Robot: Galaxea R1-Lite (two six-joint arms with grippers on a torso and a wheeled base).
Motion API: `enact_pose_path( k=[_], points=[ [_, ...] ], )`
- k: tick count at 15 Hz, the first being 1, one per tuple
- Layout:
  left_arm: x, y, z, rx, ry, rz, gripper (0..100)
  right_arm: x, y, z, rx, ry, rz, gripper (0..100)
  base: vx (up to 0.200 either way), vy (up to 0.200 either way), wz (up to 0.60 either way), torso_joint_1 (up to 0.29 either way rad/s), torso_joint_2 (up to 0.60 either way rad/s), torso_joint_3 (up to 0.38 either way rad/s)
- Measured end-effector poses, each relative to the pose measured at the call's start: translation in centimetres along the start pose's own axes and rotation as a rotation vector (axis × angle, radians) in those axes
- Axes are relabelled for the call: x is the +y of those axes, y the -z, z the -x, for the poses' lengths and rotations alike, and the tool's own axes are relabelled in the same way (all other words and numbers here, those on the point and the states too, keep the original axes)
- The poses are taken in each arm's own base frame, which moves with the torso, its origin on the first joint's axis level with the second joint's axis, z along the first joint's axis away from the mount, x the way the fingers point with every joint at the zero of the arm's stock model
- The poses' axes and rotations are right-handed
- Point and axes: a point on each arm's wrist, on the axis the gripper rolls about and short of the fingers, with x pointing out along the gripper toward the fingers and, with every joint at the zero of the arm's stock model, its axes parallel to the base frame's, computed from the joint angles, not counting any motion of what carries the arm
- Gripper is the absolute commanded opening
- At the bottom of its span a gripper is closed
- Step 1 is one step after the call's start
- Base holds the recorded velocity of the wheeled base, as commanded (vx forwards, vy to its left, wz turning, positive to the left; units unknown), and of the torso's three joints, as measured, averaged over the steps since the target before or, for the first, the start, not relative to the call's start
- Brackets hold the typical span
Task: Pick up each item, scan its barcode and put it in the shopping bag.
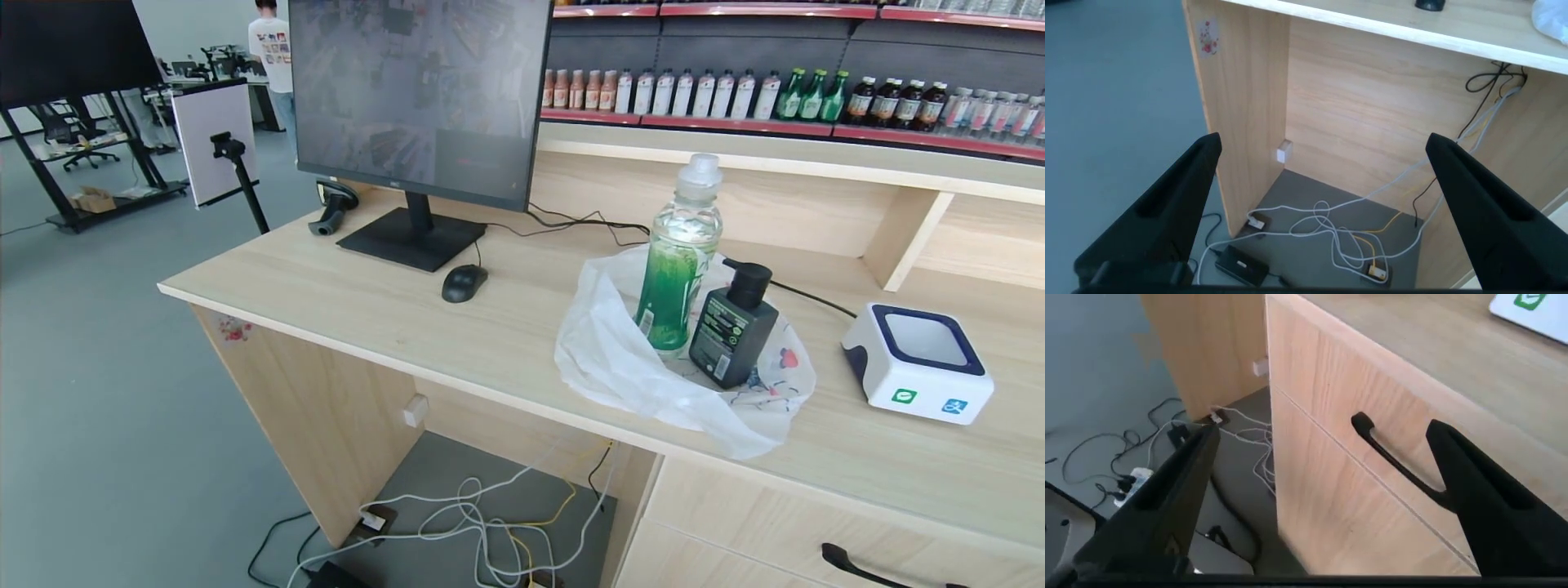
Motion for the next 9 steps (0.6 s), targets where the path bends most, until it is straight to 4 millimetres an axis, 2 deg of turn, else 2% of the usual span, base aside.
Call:
enact_pose_path(
  k=[9],
  points=[
    [0.0,0.0,0.0,0.0,0.0,0.0,100,0.43,0.47,0.26,-0.008,0.316,-0.074,100,-0.2,0.0,0.0,0.003,0.0,0.001]
  ],
)
